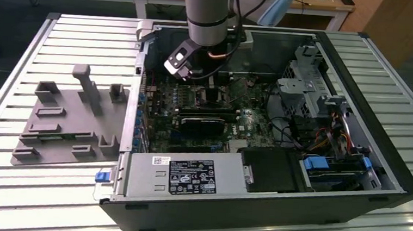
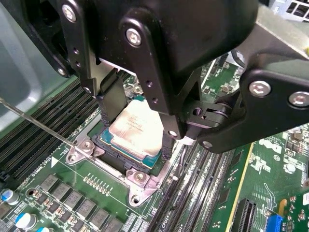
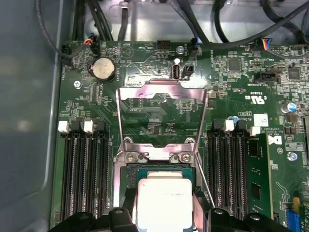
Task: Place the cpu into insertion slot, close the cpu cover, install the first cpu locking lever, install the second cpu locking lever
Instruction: 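Place the cpu into insertion slot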
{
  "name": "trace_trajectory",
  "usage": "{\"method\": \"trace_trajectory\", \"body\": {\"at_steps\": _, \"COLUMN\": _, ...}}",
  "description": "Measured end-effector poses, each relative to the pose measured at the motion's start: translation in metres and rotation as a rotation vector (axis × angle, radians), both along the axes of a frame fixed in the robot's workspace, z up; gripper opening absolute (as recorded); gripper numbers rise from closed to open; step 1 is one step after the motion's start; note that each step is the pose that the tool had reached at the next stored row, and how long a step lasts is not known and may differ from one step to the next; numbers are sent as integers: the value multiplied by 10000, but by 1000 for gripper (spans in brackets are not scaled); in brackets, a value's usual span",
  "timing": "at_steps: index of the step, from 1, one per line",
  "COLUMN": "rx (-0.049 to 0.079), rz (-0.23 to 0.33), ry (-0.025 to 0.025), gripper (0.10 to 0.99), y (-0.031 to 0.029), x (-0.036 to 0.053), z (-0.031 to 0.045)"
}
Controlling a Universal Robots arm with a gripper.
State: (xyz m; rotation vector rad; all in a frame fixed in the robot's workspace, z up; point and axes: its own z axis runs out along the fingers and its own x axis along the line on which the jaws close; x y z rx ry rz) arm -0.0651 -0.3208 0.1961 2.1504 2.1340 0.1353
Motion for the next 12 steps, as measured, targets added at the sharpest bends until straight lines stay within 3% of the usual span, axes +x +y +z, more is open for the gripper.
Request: {"method": "trace_trajectory", "body": {"at_steps": 12, "rx": 194, "rz": 56, "ry": -2, "gripper": 537, "y": 0, "x": -2, "z": -41}}
